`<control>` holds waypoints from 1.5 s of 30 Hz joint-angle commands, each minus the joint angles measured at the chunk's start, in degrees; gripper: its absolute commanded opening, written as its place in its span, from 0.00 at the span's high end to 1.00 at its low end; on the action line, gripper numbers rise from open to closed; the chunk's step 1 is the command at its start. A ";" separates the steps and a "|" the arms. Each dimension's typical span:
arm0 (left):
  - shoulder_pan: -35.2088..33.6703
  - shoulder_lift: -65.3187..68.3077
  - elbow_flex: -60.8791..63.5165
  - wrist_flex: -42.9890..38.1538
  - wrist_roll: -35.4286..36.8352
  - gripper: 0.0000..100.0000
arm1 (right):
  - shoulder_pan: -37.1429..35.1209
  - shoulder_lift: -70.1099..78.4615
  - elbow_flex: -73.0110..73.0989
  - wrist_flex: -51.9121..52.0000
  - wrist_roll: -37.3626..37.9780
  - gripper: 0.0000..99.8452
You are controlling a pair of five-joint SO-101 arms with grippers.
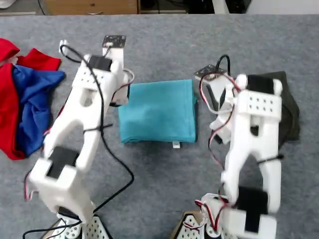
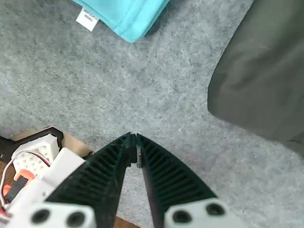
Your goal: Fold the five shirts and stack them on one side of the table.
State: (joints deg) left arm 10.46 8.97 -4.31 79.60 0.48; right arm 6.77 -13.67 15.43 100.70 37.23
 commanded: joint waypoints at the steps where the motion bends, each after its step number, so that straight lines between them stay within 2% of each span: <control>1: 0.18 -11.56 22.07 -14.59 -1.23 0.98 | -1.19 -9.54 7.43 0.97 0.44 1.00; 4: -0.79 -14.55 35.60 -26.90 -1.05 0.98 | -3.65 -15.43 15.96 -0.44 0.09 0.99; 6: -1.41 -14.64 40.26 -32.09 -0.79 0.98 | -4.79 -18.07 20.62 -3.78 -0.18 0.99; 9: -2.20 -12.35 43.52 -37.71 -0.79 0.98 | -6.46 -19.21 26.24 -10.46 -7.38 0.99; 12: -2.64 -9.89 40.79 -37.71 -0.53 0.98 | -9.63 -19.12 29.23 -16.97 -19.34 0.93; 16: -2.73 -7.69 38.95 -37.27 3.96 0.98 | -16.22 -18.77 29.32 -24.44 -34.81 0.73; 18: -3.34 -7.16 38.68 -36.31 4.92 0.98 | -19.56 -17.27 28.88 -28.66 -42.90 0.67; 22: -5.80 -7.08 38.68 -36.31 7.47 0.98 | -23.08 -10.86 28.18 -36.75 -56.44 0.64; 28: -6.33 -7.08 38.68 -36.40 8.88 0.98 | -23.78 2.51 22.81 -40.09 -67.43 0.64; 39: -6.33 -7.08 38.68 -36.57 8.88 0.98 | -23.78 22.02 13.93 -39.91 -68.66 0.65; 41: -6.33 -7.08 38.68 -36.57 8.88 0.98 | -23.87 22.55 13.85 -40.09 -68.57 0.69; 45: -6.33 -7.08 38.68 -36.57 8.88 0.98 | -23.78 22.02 13.58 -40.18 -65.49 0.89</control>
State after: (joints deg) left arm 5.71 2.02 36.31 43.03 8.92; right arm -16.70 8.40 30.64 61.23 -30.73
